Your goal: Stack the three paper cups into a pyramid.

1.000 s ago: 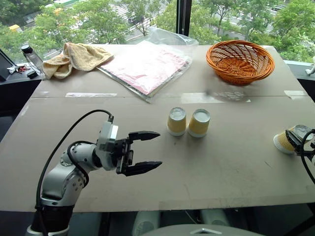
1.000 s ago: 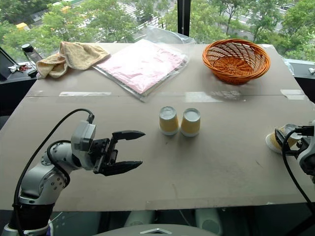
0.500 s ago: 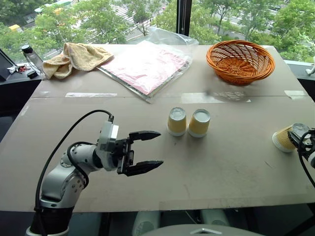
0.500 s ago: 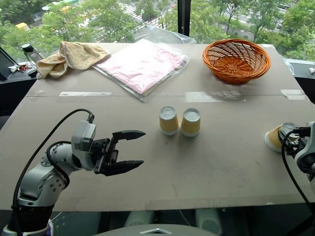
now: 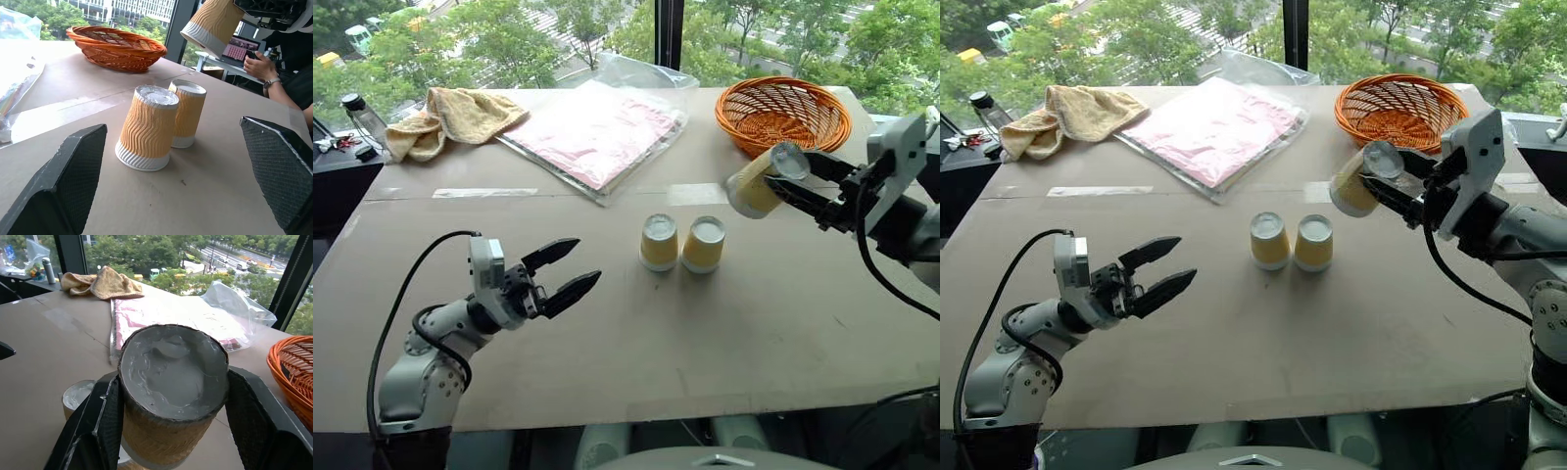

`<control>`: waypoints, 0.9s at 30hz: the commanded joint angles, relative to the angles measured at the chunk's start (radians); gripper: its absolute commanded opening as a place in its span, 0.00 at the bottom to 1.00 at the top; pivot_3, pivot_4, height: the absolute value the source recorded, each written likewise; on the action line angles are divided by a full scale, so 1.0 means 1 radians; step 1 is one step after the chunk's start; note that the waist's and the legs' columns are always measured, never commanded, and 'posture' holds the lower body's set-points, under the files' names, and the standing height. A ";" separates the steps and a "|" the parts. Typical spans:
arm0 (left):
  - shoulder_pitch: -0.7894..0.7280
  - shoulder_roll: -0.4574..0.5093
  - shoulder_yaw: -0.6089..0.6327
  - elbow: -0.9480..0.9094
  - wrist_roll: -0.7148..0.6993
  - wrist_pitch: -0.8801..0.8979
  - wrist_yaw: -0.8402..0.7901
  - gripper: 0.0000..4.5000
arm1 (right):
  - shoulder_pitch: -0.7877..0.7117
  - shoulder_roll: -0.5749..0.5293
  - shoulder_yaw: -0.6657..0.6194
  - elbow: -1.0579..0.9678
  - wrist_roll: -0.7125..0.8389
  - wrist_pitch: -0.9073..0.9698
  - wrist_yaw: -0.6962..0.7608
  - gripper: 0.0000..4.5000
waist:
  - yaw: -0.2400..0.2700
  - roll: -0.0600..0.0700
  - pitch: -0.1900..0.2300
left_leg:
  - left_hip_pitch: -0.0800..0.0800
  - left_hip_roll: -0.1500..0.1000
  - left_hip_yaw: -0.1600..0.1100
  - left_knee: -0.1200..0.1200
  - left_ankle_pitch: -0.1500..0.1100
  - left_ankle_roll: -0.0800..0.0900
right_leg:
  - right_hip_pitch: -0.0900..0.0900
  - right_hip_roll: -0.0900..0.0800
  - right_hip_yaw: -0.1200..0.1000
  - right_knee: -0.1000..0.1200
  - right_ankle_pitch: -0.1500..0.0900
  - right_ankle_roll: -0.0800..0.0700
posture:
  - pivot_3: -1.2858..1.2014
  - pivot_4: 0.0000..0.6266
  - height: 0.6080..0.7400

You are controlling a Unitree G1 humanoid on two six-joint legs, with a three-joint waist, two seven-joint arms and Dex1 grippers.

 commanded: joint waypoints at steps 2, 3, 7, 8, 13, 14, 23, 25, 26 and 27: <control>0.060 0.014 0.052 -0.078 -0.036 -0.003 -0.003 1.00 | -0.164 0.014 0.128 0.056 0.035 0.070 0.015 0.49 | 0.004 0.000 0.001 | -0.001 0.000 0.001 0.000 0.000 0.000 | -0.001 -0.001 0.000 0.000 0.000 0.000 | 0.52 0.24 1.00; 0.083 0.009 0.059 -0.095 -0.038 -0.006 0.003 1.00 | -0.198 0.027 0.161 0.066 0.043 0.087 0.021 0.49 | 0.007 0.000 0.001 | -0.001 0.000 0.001 0.000 0.000 0.000 | -0.001 -0.001 0.000 0.000 0.000 0.000 | 0.52 0.24 1.00; 0.154 -0.007 0.070 -0.148 -0.040 -0.017 0.014 1.00 | -0.257 0.034 0.253 0.086 0.018 0.097 0.055 0.49 | 0.005 0.000 0.001 | -0.001 0.000 0.001 0.000 0.000 0.000 | -0.001 -0.001 0.000 0.000 0.000 -0.001 | 0.52 0.24 1.00; 0.163 -0.009 0.071 -0.155 -0.041 -0.018 0.017 1.00 | -0.263 0.031 0.267 0.093 0.008 0.094 0.060 0.49 | 0.006 0.000 0.001 | -0.001 0.000 0.000 0.000 0.000 0.000 | -0.001 -0.001 0.000 0.000 0.000 -0.001 | 0.52 0.24 1.00; 0.184 -0.013 0.073 -0.167 -0.039 -0.027 0.022 1.00 | -0.270 0.014 0.328 0.116 -0.055 0.065 0.091 0.49 | 0.012 0.000 0.001 | -0.001 0.000 0.001 0.000 0.000 0.000 | -0.001 -0.001 0.000 0.000 -0.002 -0.003 | 0.52 0.24 1.00; 0.185 -0.013 0.074 -0.168 -0.038 -0.027 0.023 1.00 | -0.270 0.014 0.333 0.118 -0.064 0.062 0.096 0.49 | 0.012 0.000 0.001 | -0.001 0.000 0.001 0.000 0.000 0.000 | -0.001 -0.001 0.000 0.000 -0.002 -0.003 | 0.52 0.24 1.00; 0.189 -0.009 0.079 -0.165 -0.040 -0.036 0.022 1.00 | -0.297 0.018 0.339 0.147 -0.131 0.048 0.113 0.49 | 0.013 0.000 0.001 | 0.000 0.000 0.001 0.000 0.000 0.000 | -0.001 -0.001 0.000 0.000 -0.001 -0.002 | 0.52 0.24 1.00; 0.188 -0.008 0.079 -0.161 -0.039 -0.037 0.020 1.00 | -0.305 0.017 0.325 0.141 -0.125 0.057 0.114 0.49 | 0.013 0.000 0.001 | 0.000 0.000 0.001 0.000 0.000 0.000 | -0.001 -0.001 0.000 0.000 -0.001 -0.002 | 0.52 0.24 1.00; 0.186 -0.008 0.078 -0.160 -0.039 -0.037 0.019 1.00 | -0.307 0.017 0.321 0.139 -0.124 0.059 0.114 0.49 | 0.013 0.000 0.001 | 0.000 0.000 0.001 0.000 0.000 0.000 | -0.001 -0.001 0.000 0.000 -0.001 -0.002 | 0.52 0.24 1.00; 0.183 -0.007 0.077 -0.157 -0.039 -0.038 0.019 1.00 | -0.308 0.017 0.320 0.138 -0.127 0.060 0.112 0.49 | 0.013 0.000 0.001 | 0.000 0.000 0.001 0.000 0.000 0.000 | -0.001 -0.001 0.000 0.000 -0.001 -0.002 | 0.52 0.24 1.00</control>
